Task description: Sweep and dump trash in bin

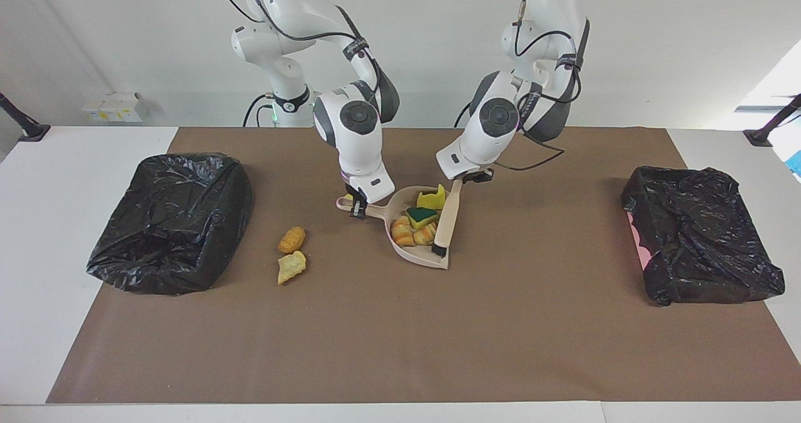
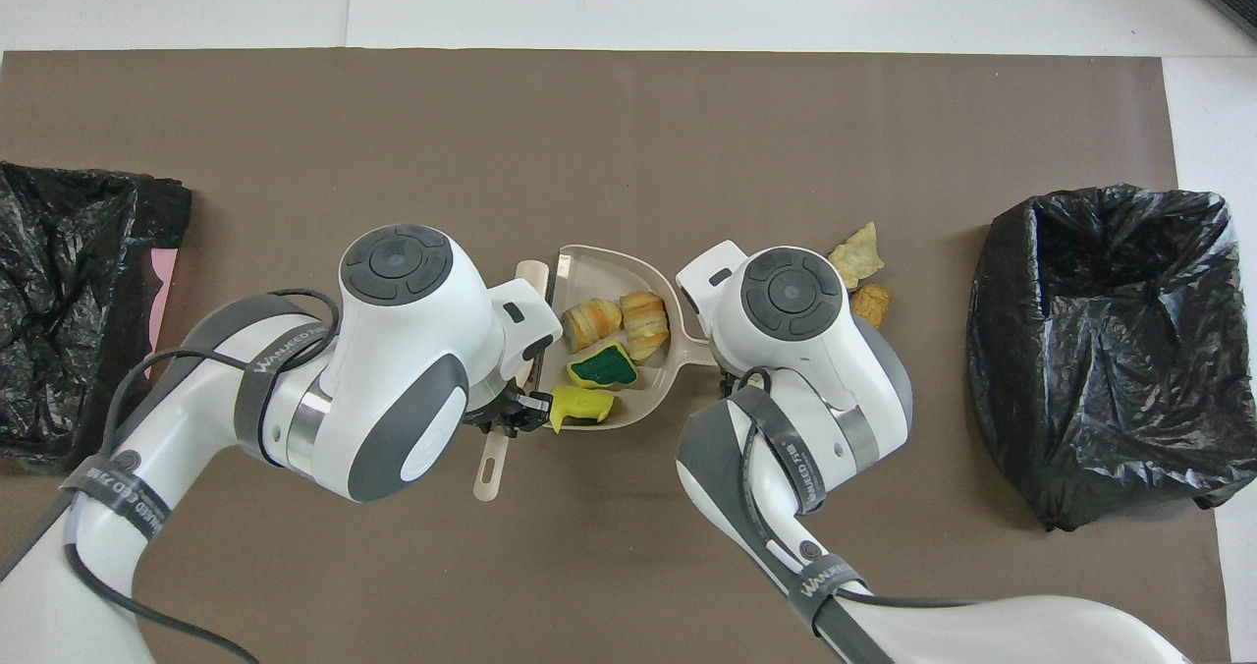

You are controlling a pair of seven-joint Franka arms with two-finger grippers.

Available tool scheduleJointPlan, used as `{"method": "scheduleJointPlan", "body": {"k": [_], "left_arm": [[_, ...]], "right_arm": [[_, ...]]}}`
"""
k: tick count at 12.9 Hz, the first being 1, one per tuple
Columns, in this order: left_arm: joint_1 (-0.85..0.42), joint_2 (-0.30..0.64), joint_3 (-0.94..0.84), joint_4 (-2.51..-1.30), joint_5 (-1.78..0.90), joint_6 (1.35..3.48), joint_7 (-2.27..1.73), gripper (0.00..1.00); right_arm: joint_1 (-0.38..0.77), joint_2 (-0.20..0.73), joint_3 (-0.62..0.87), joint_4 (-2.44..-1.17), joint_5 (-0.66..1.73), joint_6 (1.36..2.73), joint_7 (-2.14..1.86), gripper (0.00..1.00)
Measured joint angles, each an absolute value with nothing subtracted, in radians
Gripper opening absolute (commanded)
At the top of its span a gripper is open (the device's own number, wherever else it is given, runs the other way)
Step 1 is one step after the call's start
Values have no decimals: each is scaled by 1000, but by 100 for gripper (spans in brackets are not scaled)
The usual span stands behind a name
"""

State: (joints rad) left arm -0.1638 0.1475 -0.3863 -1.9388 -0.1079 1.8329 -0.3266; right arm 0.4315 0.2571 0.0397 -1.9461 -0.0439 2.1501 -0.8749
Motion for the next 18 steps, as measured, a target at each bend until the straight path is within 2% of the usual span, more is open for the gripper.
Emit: {"method": "scheduleJointPlan", "body": {"k": [4, 9, 11, 14, 18], "left_arm": [[-161, 59, -325, -1958, -89, 1718, -419, 0], [-175, -139, -377, -2258, -172, 1855, -569, 0], [-181, -206, -440, -2338, -244, 1923, -605, 0], [-249, -294, -507, -2439, -357, 2006, -633, 0], [-266, -293, -662, -2481, -380, 2110, -772, 0]], "right_arm": [[408, 224, 39, -1937, -44, 2135, -875, 0], [311, 183, 39, -1863, -43, 1972, -967, 0], [229, 162, 36, -1839, -43, 1903, -1036, 0], [64, 145, 29, -1831, -43, 1871, -1239, 0], [-182, 138, 23, -1826, -44, 1863, -1539, 0]]}}
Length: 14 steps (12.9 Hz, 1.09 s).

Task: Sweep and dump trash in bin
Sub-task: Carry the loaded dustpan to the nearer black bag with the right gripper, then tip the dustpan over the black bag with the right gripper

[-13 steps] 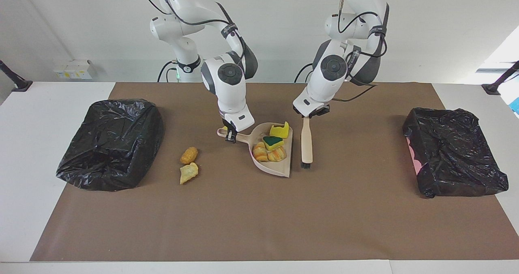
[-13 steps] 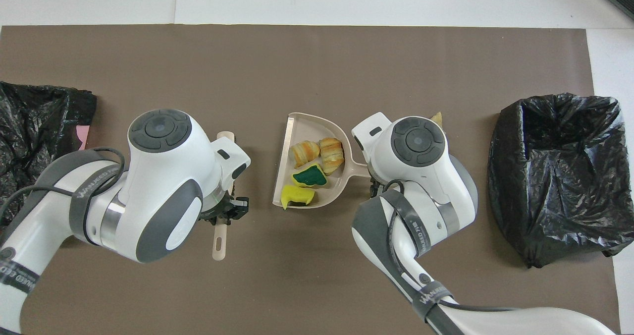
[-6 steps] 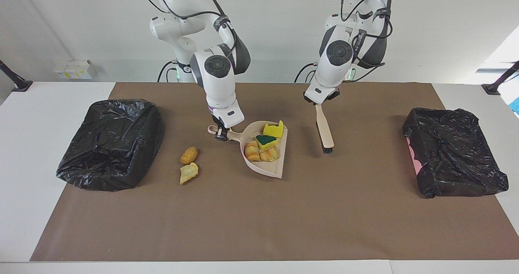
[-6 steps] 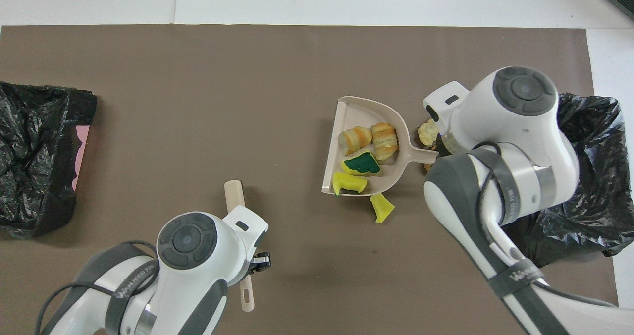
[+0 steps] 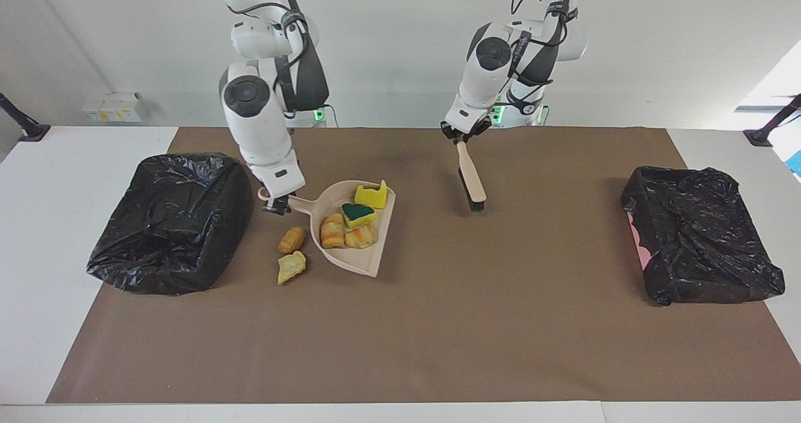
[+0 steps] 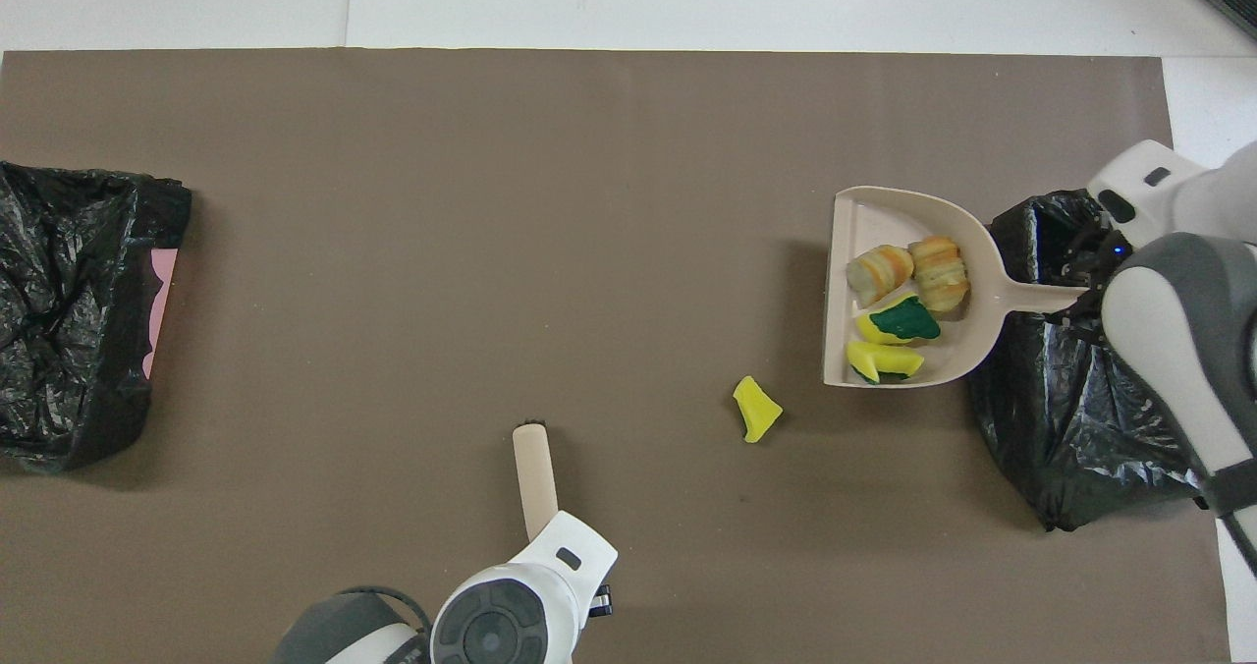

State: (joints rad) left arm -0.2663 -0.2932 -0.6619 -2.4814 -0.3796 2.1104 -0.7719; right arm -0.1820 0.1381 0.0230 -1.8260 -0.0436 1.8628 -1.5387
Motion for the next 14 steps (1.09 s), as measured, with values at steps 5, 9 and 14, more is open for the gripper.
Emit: {"method": "scheduleJointPlan", "body": {"k": [5, 9, 14], "left_arm": [[-267, -240, -704, -2490, -380, 2159, -791, 5], [-267, -224, -699, -2490, -381, 2164, -728, 100], [-198, -180, -627, -2381, -367, 2162, -592, 100]], "right_arm": [[-386, 138, 21, -1795, -59, 1867, -1810, 0], [-529, 138, 19, -1747, -108, 1903, -1956, 0], [-567, 122, 25, -1702, -352, 1952, -1965, 0]]}}
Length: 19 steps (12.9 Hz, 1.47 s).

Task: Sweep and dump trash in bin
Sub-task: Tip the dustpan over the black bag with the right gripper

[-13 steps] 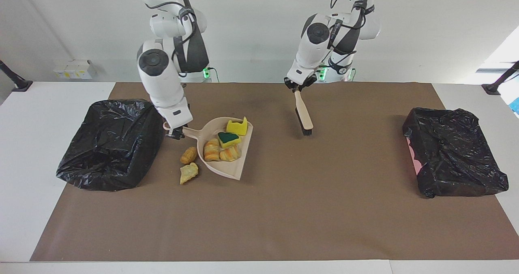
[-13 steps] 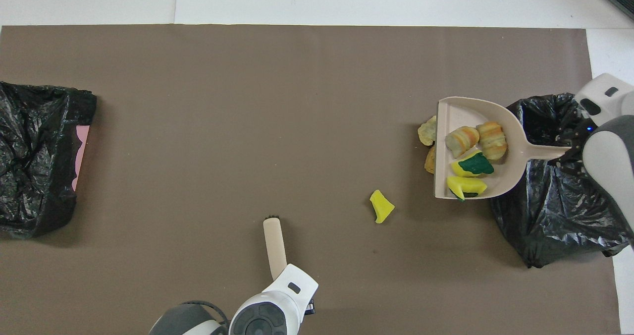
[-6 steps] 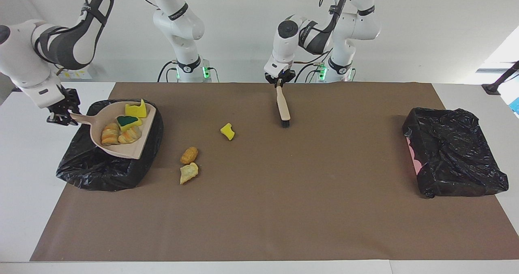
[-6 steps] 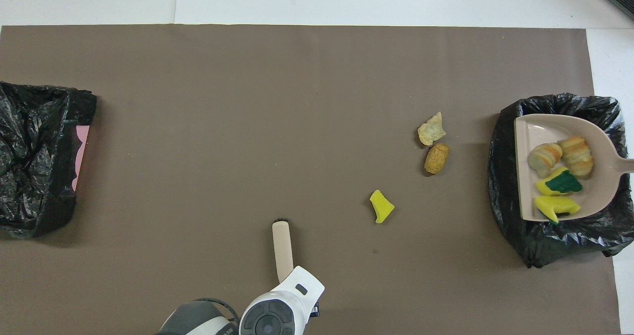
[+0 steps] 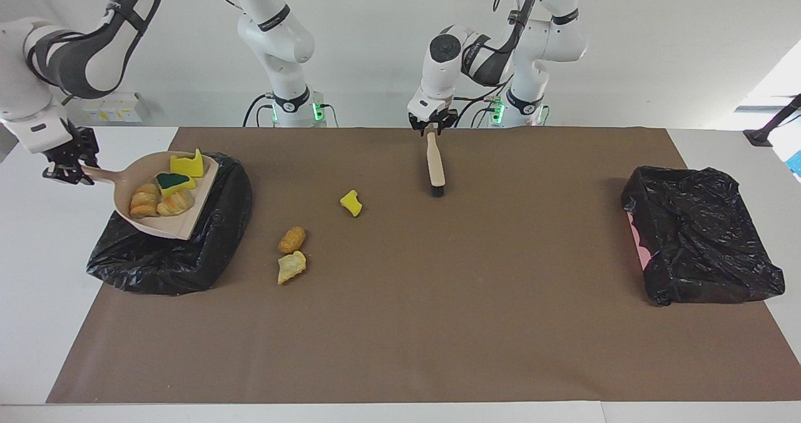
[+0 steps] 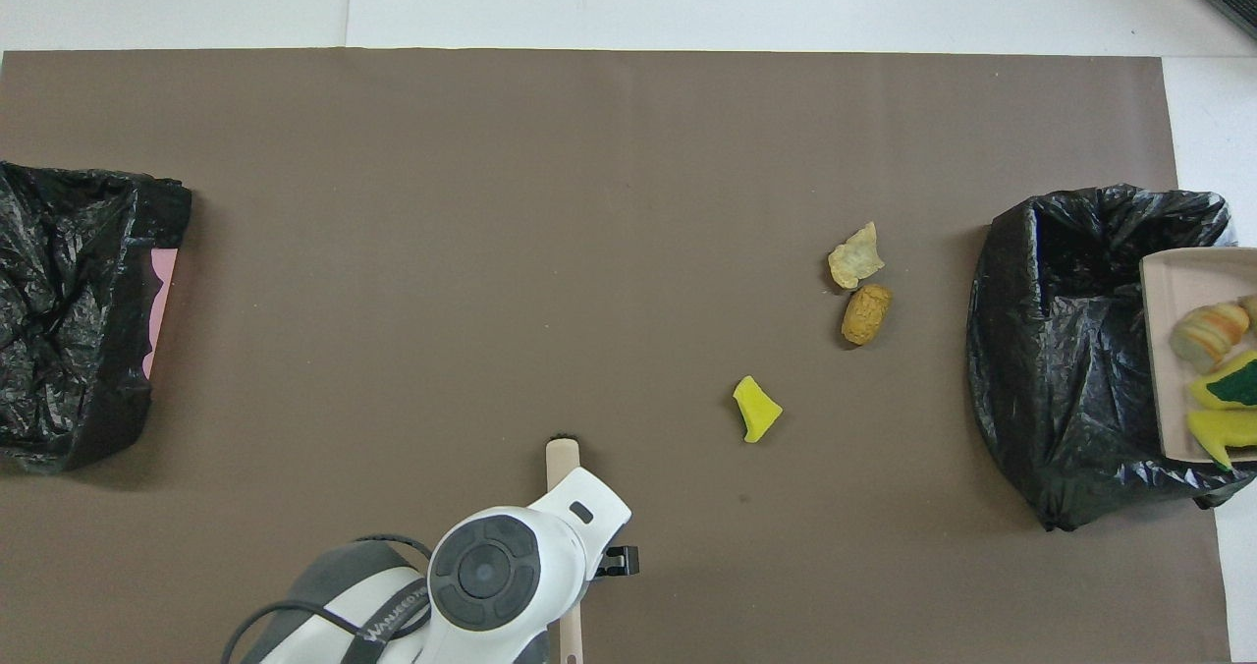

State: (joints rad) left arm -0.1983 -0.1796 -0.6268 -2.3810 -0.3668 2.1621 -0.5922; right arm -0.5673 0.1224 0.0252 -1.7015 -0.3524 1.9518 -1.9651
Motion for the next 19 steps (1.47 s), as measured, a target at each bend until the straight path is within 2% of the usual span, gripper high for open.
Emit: {"method": "scheduleJointPlan", "body": {"k": [3, 7, 13, 16, 19], "left_arm": [[-195, -170, -485, -2251, -214, 2104, -483, 100], [-191, -150, -280, -2076, -79, 2021, -255, 100], [-186, -62, -44, -1691, 14, 1778, 67, 100], [-184, -60, 33, -1583, 19, 1656, 123, 100], [-171, -57, 34, -1511, 19, 1553, 123, 100]], "right_arm": [[-504, 111, 32, -1718, -515, 1952, -1950, 0], [-413, 84, 34, -1791, -611, 1953, -1863, 0], [-468, 24, 25, -1796, -699, 1984, -1864, 0], [-425, 19, 34, -1804, -728, 1978, -1790, 0], [-401, 13, 35, -1807, -799, 1952, -1694, 0]]}}
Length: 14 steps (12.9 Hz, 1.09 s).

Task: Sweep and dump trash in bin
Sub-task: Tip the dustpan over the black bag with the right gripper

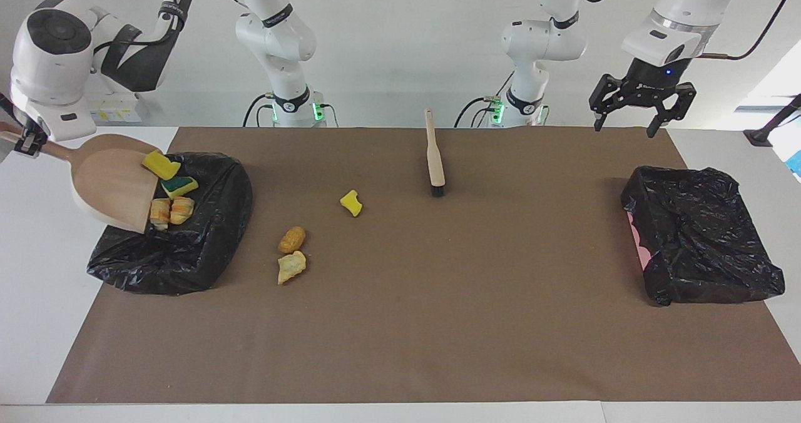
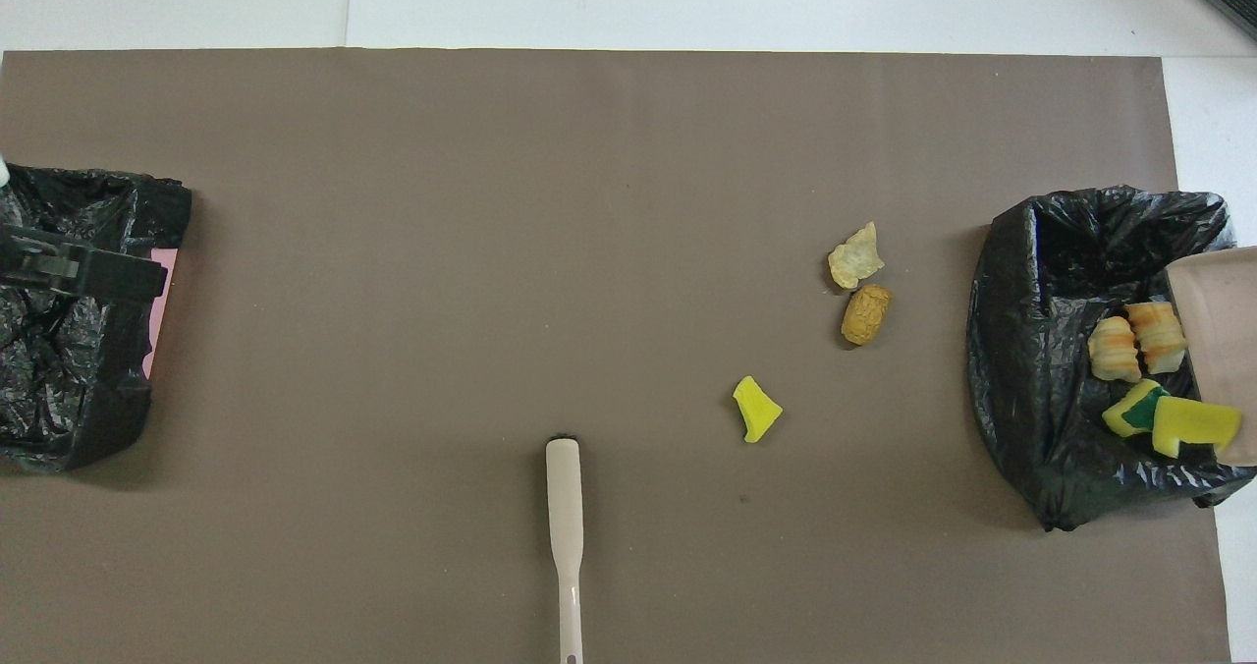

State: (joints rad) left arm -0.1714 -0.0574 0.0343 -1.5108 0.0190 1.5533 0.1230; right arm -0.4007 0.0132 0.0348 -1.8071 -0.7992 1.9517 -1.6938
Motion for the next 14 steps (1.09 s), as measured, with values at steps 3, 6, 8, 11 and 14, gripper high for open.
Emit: {"method": "scheduleJointPlan", "body": {"k": [3, 6, 8, 11, 14], "left_arm": [[-128, -53, 24, -1488, 19, 1533, 123, 100], [-111, -52, 8, -1485, 19, 1533, 123, 100], [-111, -52, 3, -1485, 19, 1532, 123, 100], [-109, -52, 4, -1485, 19, 1528, 121, 100], [-94, -52, 12, -1485, 19, 1521, 121, 100]], "right_arm": [[-407, -33, 32, -1805, -823, 1946, -1693, 0], [-399, -64, 62, -1807, -805, 1919, -1674, 0], [-397, -64, 88, -1812, -726, 1917, -1651, 0], [-397, -63, 124, -1816, -630, 1898, -1596, 0], [-395, -63, 183, -1817, -551, 1848, -1477, 0]]}}
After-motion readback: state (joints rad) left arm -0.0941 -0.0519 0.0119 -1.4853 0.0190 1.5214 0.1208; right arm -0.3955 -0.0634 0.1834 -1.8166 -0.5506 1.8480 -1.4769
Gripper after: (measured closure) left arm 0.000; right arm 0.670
